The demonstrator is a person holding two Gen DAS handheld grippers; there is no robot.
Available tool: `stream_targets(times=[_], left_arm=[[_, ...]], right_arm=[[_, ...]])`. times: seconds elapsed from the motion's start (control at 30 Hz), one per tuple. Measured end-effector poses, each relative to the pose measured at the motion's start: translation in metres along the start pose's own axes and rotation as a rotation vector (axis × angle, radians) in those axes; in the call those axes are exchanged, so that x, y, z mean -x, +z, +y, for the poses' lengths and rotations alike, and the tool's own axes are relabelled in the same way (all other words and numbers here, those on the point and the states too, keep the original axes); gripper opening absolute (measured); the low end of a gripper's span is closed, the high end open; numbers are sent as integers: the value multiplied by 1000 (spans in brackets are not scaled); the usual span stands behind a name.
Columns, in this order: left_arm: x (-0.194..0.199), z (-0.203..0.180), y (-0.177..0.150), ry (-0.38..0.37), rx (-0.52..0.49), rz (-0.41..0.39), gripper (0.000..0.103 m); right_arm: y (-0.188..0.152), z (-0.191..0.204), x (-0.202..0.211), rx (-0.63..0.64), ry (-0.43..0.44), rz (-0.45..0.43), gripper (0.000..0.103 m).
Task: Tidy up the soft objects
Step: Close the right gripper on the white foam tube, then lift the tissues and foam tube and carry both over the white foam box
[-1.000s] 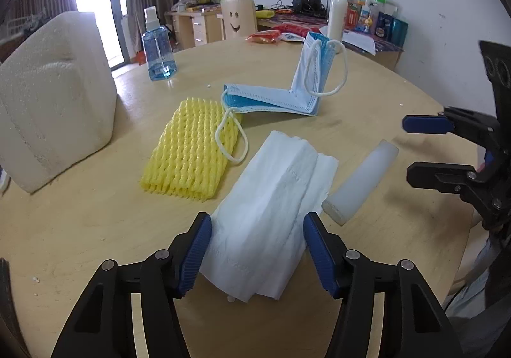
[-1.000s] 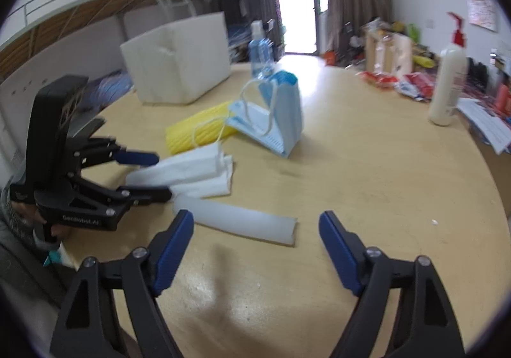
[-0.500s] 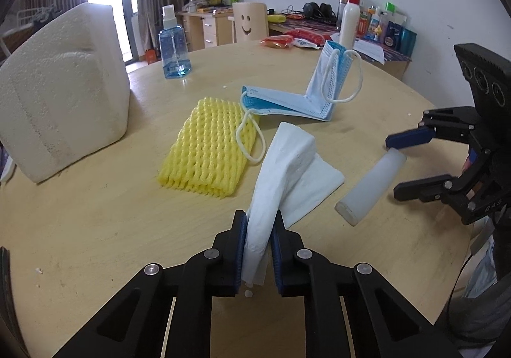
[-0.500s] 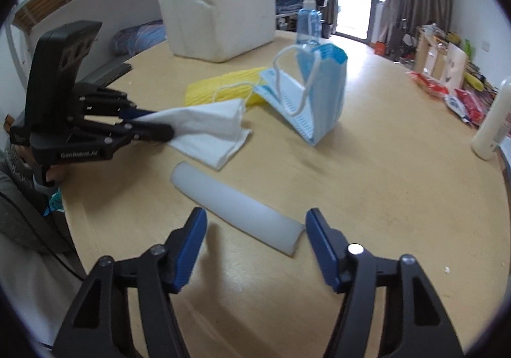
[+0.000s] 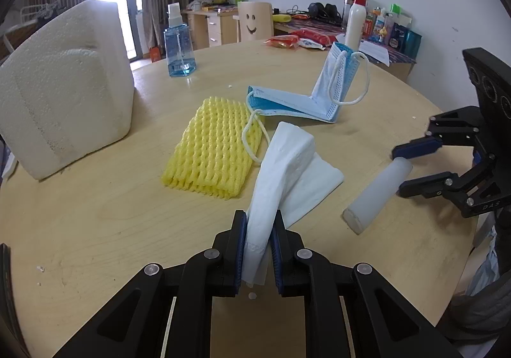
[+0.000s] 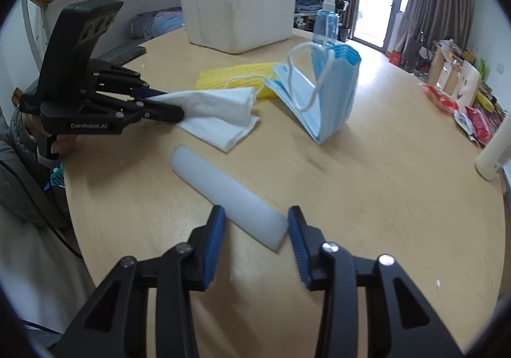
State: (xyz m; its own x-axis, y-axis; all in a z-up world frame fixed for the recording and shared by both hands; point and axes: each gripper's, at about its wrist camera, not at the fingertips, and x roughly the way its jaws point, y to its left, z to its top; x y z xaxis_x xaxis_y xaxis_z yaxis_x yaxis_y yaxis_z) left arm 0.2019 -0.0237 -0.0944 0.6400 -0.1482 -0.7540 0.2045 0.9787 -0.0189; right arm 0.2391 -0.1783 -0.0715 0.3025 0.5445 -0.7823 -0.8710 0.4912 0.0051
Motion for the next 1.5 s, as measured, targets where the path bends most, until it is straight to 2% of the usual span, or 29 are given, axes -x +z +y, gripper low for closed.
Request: stream_targets(times=[0.2,0.37,0.57,0.7,0.9,0.93,0.97,1.03,1.1,1.13,1.23,1.33,1.5], left_arm=[[1,1,0,6,9,-1,16],[2,0,-1,7,9,-4,16],[2,3,-1,11,17,-6,16],[2,4,0,14,21,-9,16],[3,4,-1,8,23,-14,16],[4,5,-1,3,26,-17,16],[5,5,-1,6,27,-18,16],[5,6,-1,10,30,-19,16],[7,6,-2,9,35,-21,16],[8,6,-2,9,36,-23,16],[10,7,-2,17,41,-26,16],[15,7,-1,19,47,-39,16],[24,6,-1,19,48,-65,16]], right_arm=[[-13,23,17,35,36,1,41],[-10,9,25,20,8,-56,41],[-3,-1,-2,44,0,-3,41],[-1,-8,-3,51,15,-13,41],[4,-10,-7,89,82,-7,42],[3,-9,-6,101,91,-7,43],[4,-7,-7,129,106,-5,50],[5,-2,-8,171,122,7,55],[9,2,-10,192,116,13,44],[10,5,-11,198,106,10,33],[10,14,-11,199,65,10,22],[7,21,-8,166,21,-5,21],[5,21,8,39,47,-104,21]])
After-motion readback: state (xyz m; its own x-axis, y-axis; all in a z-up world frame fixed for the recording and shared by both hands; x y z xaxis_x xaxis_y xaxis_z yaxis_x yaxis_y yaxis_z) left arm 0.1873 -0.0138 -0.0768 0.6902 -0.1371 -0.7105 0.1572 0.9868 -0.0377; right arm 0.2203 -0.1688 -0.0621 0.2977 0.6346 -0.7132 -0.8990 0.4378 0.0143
